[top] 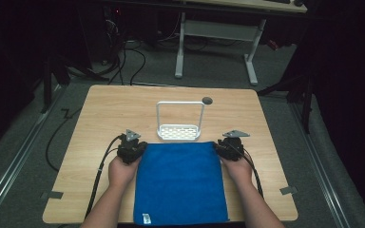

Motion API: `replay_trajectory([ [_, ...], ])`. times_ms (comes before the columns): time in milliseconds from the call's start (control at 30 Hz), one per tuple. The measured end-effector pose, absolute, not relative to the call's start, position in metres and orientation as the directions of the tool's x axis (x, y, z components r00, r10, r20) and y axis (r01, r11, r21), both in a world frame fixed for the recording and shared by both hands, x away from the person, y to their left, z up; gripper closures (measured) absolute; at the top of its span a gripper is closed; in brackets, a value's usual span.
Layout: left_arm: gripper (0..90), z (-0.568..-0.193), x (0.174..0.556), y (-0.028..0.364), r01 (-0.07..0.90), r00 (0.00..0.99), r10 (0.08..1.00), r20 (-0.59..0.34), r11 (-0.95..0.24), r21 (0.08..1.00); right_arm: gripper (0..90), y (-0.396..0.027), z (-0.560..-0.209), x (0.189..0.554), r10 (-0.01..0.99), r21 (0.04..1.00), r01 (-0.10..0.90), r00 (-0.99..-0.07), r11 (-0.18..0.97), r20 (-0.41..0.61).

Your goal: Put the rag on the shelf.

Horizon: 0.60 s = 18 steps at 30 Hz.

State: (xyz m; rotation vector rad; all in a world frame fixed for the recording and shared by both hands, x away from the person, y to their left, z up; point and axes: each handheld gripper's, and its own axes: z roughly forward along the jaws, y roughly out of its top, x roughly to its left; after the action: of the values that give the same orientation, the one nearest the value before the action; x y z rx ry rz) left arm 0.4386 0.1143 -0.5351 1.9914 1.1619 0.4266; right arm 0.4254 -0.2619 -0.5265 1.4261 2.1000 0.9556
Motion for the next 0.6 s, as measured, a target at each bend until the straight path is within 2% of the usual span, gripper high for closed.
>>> replay_trajectory([
  [100,86.7,-0.535,0.438,0.114,0.585,0.527,0.845,-0.091,-0.283,0.760,67.4,-0.257,-0.530,0.425,0.918,0.733,0.622,-0.397,0.276,-0.008],
  [133,86.9,-0.535,0.438,0.114,0.584,0.528,0.845,-0.091,-0.284,0.760,73.6,-0.255,-0.529,0.425,0.917,0.730,0.623,-0.398,0.281,-0.013],
  [167,86.9,-0.535,0.438,0.114,0.584,0.528,0.844,-0.091,-0.284,0.760,73.6,-0.255,-0.529,0.425,0.917,0.730,0.623,-0.398,0.281,-0.013],
  [200,87.0,-0.535,0.438,0.114,0.585,0.529,0.844,-0.092,-0.283,0.760,79.7,-0.252,-0.529,0.423,0.914,0.730,0.619,-0.405,0.290,-0.019],
  [233,87.0,-0.535,0.438,0.115,0.586,0.529,0.843,-0.095,-0.282,0.760,79.7,-0.252,-0.529,0.423,0.914,0.730,0.619,-0.405,0.290,-0.019],
  [300,87.2,-0.535,0.439,0.116,0.590,0.529,0.842,-0.105,-0.276,0.759,87.5,-0.248,-0.530,0.421,0.909,0.735,0.606,-0.416,0.304,-0.034],
  [467,87.5,-0.534,0.434,0.116,0.555,0.547,0.831,-0.099,-0.272,0.786,88.2,-0.248,-0.524,0.418,0.902,0.746,0.596,-0.431,0.297,-0.014],
  [500,87.6,-0.533,0.432,0.117,0.540,0.557,0.825,-0.098,-0.270,0.797,88.1,-0.250,-0.517,0.412,0.900,0.786,0.560,-0.436,0.263,0.009],
  [600,87.9,-0.531,0.427,0.120,0.503,0.577,0.811,-0.099,-0.257,0.825,88.2,-0.251,-0.512,0.405,0.902,0.815,0.531,-0.432,0.234,0.023],
])
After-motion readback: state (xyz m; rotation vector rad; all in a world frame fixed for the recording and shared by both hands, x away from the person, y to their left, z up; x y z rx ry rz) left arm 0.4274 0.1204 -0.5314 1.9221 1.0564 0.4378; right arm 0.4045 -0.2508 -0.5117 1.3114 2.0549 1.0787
